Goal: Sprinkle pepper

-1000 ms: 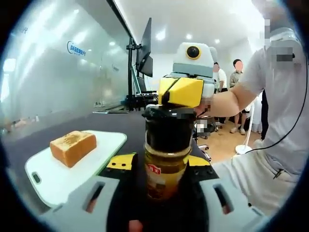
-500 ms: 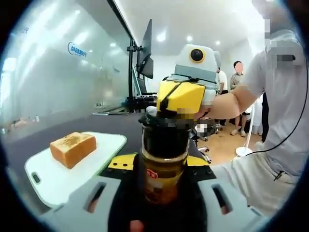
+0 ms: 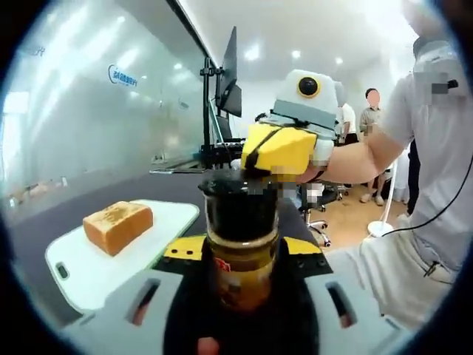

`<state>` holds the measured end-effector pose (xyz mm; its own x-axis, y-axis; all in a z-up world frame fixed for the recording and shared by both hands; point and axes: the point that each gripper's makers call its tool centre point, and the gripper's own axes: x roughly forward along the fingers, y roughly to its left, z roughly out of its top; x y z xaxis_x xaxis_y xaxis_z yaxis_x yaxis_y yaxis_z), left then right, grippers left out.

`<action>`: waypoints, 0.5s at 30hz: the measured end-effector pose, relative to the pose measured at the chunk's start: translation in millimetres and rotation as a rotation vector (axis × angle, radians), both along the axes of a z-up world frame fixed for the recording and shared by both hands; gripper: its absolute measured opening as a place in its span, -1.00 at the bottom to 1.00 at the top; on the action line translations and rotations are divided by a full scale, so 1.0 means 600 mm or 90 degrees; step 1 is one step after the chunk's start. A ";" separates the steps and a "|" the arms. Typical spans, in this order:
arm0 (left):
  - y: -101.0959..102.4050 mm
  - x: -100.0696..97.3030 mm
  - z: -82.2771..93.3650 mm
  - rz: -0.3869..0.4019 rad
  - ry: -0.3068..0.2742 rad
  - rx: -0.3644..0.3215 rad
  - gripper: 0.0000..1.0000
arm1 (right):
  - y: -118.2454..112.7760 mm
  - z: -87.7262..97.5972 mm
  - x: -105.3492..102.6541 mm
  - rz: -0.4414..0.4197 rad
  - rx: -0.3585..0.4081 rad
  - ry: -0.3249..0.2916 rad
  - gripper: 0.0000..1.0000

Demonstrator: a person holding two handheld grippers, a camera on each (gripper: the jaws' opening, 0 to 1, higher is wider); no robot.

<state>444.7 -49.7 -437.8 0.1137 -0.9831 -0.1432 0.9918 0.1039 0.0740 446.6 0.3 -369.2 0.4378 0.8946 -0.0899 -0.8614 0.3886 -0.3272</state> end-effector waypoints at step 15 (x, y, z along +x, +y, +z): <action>0.082 0.028 0.019 0.115 -0.039 -0.019 -0.34 | -0.018 0.042 -0.007 -0.006 0.116 0.036 -1.00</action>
